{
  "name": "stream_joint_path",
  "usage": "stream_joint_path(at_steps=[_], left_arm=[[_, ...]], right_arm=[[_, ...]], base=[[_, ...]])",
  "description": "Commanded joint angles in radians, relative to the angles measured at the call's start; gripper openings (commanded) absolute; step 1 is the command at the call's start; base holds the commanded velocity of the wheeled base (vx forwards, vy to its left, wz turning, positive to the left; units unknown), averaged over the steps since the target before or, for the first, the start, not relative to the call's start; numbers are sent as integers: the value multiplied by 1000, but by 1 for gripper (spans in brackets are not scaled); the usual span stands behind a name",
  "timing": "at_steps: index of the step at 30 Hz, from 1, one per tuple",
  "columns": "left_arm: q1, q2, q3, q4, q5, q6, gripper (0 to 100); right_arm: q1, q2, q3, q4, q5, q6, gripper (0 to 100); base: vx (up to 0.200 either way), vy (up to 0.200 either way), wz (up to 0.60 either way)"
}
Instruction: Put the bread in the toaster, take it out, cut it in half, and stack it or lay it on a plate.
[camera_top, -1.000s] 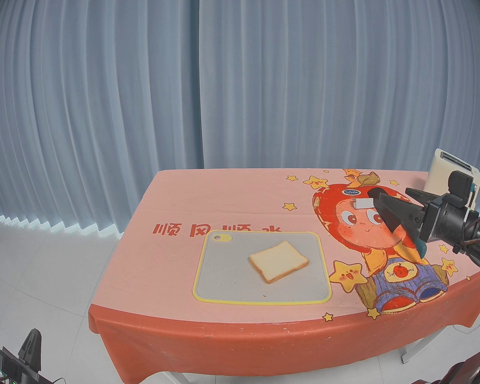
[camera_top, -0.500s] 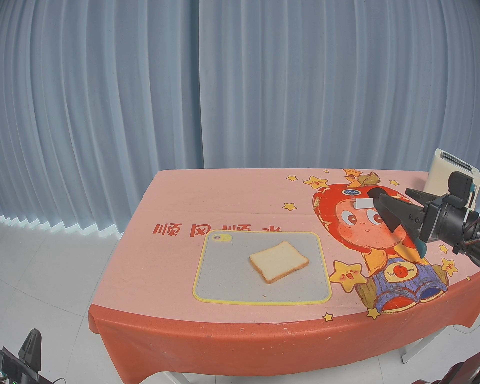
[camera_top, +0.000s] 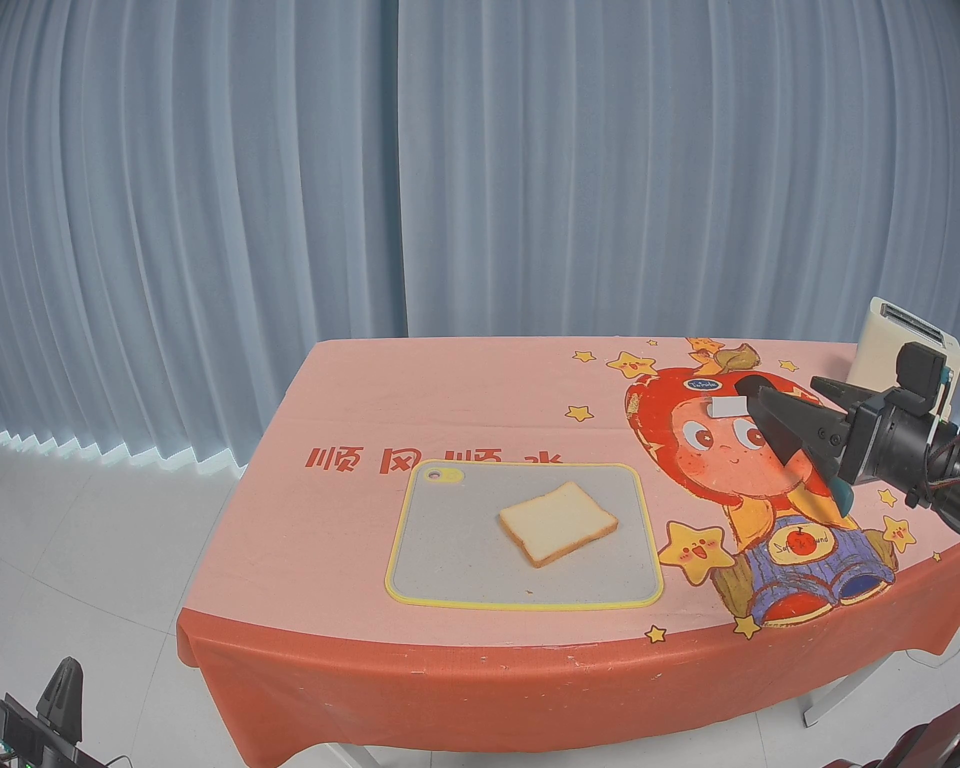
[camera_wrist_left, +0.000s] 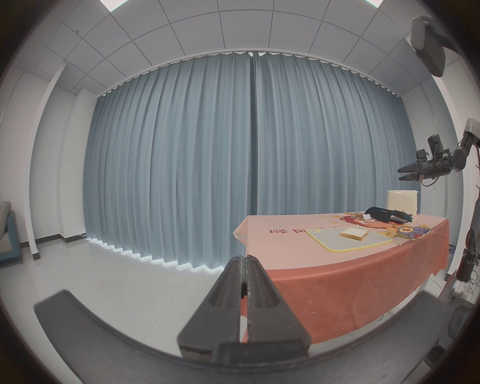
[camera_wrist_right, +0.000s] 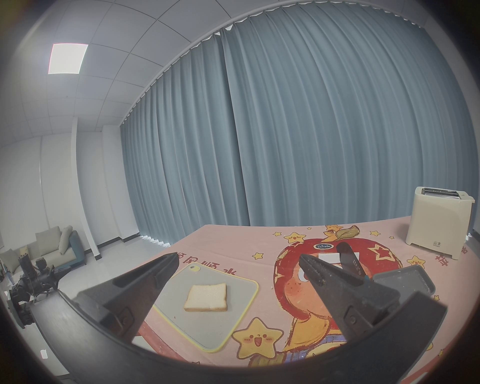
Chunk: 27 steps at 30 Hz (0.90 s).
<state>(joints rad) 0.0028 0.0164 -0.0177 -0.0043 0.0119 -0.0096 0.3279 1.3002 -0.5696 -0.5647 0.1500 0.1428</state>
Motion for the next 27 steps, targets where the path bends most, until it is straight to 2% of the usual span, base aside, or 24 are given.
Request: stream_joint_path(at_steps=[1, 27], left_arm=[[0, -4, 18, 0, 0, -1, 0], [0, -4, 18, 0, 0, 0, 0]], right_arm=[[0, 2, -1, 0, 0, 0, 100], [-1, 5, 0, -1, 0, 0, 100]], base=[[0, 0, 0], [0, 0, 0]])
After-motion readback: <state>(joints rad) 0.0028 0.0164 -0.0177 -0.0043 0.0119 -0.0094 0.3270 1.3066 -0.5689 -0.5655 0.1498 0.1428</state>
